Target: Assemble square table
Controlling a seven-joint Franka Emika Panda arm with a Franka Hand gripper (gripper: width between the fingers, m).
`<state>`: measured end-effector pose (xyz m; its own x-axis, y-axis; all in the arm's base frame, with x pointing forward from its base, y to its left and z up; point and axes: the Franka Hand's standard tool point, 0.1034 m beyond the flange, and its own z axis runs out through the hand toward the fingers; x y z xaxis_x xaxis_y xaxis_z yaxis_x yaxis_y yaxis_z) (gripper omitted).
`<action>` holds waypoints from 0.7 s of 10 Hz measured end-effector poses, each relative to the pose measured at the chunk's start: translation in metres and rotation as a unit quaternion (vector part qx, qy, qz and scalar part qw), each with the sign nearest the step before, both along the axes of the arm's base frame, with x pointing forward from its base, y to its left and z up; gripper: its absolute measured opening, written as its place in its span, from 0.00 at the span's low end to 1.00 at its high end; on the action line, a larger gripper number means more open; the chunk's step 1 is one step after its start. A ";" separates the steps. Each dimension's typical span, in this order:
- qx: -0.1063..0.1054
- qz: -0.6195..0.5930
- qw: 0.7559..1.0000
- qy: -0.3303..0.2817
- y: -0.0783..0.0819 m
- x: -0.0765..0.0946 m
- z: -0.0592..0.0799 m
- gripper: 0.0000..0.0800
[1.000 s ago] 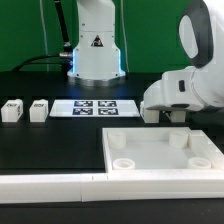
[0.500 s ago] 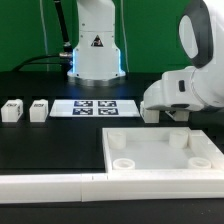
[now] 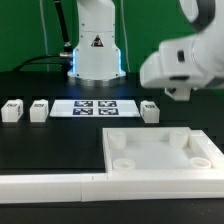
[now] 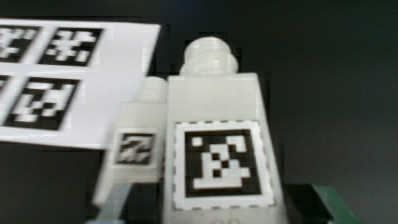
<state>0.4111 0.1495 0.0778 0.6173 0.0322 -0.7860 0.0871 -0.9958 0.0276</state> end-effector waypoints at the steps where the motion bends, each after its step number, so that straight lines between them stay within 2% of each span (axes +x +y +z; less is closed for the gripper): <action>1: 0.010 0.000 0.999 -0.035 -0.008 0.012 0.031 0.36; 2: 0.008 0.002 0.999 -0.047 -0.011 0.009 0.052 0.36; 4: 0.019 -0.002 0.994 -0.109 -0.006 0.021 0.044 0.36; 5: 0.027 -0.002 0.989 -0.149 -0.007 0.025 0.046 0.36; 6: 0.042 0.001 0.983 -0.179 -0.013 0.042 0.047 0.36; 7: 0.050 0.000 0.979 -0.199 -0.022 0.067 0.058 0.36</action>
Offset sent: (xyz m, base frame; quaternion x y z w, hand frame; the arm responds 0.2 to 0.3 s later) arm 0.0000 0.0000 0.0000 0.0000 0.1938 0.0000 0.9810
